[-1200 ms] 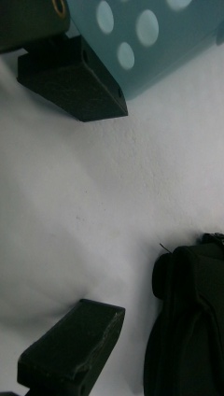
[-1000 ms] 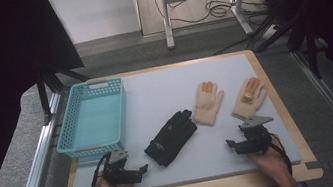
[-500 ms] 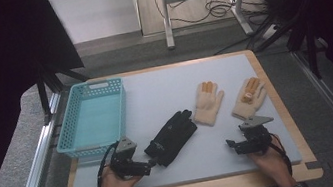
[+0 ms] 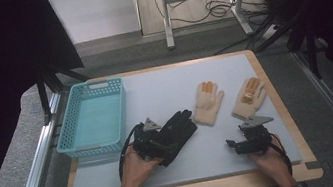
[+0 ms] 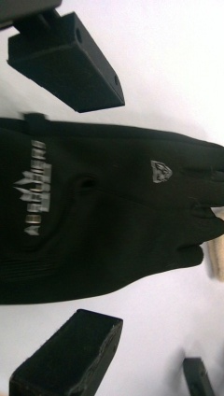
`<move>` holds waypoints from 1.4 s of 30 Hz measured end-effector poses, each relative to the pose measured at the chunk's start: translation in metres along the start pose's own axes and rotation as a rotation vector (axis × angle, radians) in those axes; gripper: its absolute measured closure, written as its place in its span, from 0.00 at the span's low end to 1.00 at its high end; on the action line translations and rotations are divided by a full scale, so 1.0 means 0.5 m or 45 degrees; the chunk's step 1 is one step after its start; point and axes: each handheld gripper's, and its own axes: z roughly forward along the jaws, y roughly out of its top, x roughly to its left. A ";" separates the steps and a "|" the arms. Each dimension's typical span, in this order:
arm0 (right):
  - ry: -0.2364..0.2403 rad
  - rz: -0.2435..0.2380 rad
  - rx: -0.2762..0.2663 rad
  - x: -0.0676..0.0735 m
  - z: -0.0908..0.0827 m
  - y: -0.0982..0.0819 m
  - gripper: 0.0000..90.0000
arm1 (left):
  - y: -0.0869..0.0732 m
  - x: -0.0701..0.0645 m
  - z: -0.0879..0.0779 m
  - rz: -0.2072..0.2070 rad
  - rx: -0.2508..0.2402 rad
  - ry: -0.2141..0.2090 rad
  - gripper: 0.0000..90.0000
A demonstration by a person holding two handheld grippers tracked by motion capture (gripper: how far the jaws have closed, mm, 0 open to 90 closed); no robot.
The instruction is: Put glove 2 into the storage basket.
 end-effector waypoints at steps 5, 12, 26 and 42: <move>0.000 0.000 0.000 0.000 0.000 0.000 0.24 | 0.015 -0.001 0.040 0.023 0.054 0.053 0.00; 0.001 0.000 0.000 0.000 0.000 0.000 0.24 | 0.013 0.015 0.081 0.042 0.139 0.068 0.00; 0.000 -0.001 0.000 0.000 0.000 0.000 0.24 | 0.010 -0.005 0.094 0.072 0.203 0.063 0.08; 0.000 0.000 0.001 0.000 0.000 0.000 0.24 | 0.013 0.036 0.064 -0.003 0.158 0.086 0.71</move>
